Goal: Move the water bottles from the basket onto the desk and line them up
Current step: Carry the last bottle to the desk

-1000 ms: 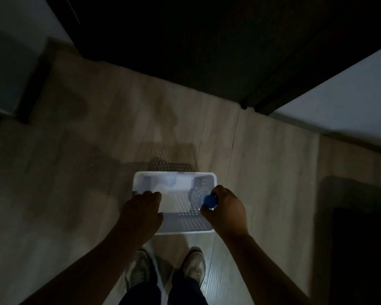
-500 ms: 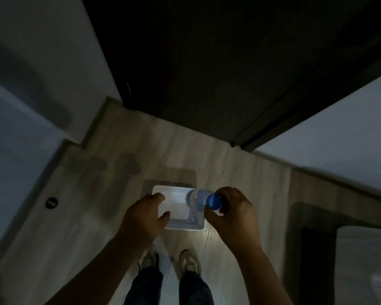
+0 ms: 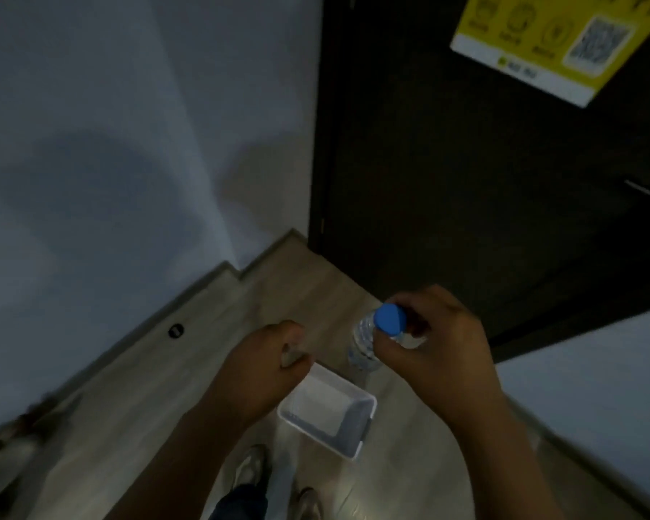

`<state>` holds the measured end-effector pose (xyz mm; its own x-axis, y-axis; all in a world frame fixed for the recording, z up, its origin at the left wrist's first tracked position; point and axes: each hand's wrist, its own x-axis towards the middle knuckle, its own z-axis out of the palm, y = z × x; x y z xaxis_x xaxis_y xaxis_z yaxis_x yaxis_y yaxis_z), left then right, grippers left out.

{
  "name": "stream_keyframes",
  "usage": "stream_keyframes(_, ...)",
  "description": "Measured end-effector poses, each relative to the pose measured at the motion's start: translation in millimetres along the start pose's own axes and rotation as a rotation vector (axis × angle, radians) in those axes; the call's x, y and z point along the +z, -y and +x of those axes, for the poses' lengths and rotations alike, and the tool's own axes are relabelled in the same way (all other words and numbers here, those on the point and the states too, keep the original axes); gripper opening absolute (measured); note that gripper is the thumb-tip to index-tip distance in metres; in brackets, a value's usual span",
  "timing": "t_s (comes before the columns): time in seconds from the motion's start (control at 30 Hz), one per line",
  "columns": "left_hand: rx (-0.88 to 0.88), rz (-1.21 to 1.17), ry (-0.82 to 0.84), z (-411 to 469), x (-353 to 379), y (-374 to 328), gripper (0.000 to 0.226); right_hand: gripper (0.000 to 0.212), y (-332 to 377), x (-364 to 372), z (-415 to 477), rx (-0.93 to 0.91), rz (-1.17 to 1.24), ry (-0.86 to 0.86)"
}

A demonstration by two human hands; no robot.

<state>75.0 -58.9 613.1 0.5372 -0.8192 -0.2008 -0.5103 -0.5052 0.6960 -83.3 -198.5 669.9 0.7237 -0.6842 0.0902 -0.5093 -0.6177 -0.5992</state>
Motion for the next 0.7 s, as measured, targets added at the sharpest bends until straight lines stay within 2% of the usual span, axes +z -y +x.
stream_keyframes(0.17, -0.069, -0.134, -0.183, -46.4, -41.4, -7.7, 0.020, 0.037, 52.5, -16.7, 10.3, -0.226, 0.088, 0.009)
stream_keyframes(0.3, -0.168, -0.065, -0.349, -84.6, -84.0, 2.0, 0.032, 0.035, 102.7, -9.2, 16.2, -0.364, 0.219, 0.046)
stream_keyframes(0.43, -0.260, -0.010, -0.467, -134.0, -122.0, 22.1, 0.032, 0.023, 159.7, 13.8, 18.6, -0.520, 0.283, 0.122)
stream_keyframes(0.7, -0.488, -0.004, -0.766, -287.9, -185.0, 79.3, 0.031, 0.017, 302.7, 85.2, -33.9, -0.817, 0.328, 0.326)
